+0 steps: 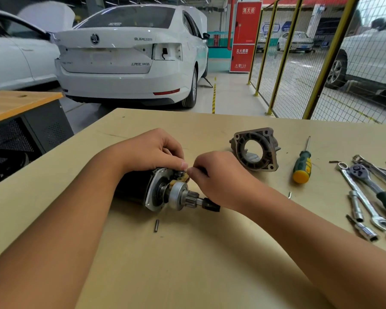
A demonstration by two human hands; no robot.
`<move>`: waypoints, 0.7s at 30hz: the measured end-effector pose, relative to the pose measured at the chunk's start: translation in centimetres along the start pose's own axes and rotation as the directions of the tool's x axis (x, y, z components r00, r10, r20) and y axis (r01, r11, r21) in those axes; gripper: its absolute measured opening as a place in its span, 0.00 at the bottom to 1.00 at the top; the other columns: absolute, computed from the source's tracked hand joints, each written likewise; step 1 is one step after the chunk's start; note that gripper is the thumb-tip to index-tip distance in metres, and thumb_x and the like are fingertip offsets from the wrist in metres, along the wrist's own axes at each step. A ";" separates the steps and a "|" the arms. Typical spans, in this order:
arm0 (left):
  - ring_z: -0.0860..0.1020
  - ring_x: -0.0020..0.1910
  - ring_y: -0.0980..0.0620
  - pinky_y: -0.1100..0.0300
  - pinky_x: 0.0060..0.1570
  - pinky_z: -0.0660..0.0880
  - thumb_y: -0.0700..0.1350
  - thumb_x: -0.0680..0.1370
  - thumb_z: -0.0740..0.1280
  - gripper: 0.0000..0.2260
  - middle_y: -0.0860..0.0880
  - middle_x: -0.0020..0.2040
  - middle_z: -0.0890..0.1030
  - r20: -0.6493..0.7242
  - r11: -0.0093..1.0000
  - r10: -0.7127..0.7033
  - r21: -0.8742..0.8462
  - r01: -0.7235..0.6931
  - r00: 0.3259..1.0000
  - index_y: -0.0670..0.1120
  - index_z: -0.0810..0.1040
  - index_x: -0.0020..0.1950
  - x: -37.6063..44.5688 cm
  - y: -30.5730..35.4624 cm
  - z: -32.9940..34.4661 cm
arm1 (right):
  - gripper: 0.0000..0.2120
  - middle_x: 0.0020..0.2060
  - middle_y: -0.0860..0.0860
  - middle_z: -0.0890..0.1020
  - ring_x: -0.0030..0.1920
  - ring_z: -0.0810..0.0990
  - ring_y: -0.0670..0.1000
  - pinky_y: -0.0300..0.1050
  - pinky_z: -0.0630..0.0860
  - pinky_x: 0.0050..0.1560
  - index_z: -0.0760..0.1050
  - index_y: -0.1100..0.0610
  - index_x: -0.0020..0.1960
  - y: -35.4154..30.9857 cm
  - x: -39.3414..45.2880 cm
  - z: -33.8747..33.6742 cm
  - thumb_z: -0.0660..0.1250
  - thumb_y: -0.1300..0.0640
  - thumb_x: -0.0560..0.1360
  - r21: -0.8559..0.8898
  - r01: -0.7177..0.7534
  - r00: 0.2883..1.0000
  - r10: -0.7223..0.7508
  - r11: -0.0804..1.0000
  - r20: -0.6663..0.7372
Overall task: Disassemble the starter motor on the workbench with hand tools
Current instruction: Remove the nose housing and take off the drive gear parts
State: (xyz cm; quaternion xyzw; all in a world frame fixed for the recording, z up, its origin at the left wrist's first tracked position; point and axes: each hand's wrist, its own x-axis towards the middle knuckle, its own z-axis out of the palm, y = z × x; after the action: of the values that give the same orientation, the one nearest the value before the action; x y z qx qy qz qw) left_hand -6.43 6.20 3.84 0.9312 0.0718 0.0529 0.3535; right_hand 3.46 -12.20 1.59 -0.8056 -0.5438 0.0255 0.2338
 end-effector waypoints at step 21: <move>0.83 0.49 0.58 0.50 0.56 0.78 0.72 0.78 0.57 0.32 0.54 0.45 0.86 -0.084 0.990 0.002 0.139 0.010 0.996 0.49 0.86 0.35 -0.1 1.3 0.3 | 0.17 0.36 0.54 0.76 0.39 0.76 0.57 0.48 0.72 0.37 0.73 0.57 0.38 -0.7 0.0 0.5 0.60 0.51 0.83 -0.087 -0.047 0.999 0.048 0.995 0.009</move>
State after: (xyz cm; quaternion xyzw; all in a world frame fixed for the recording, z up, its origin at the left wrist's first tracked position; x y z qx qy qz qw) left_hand -6.37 4.97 4.48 0.9504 0.0921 0.0862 0.2845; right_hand 2.67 -11.83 1.48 -0.8275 -0.5264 0.0115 0.1949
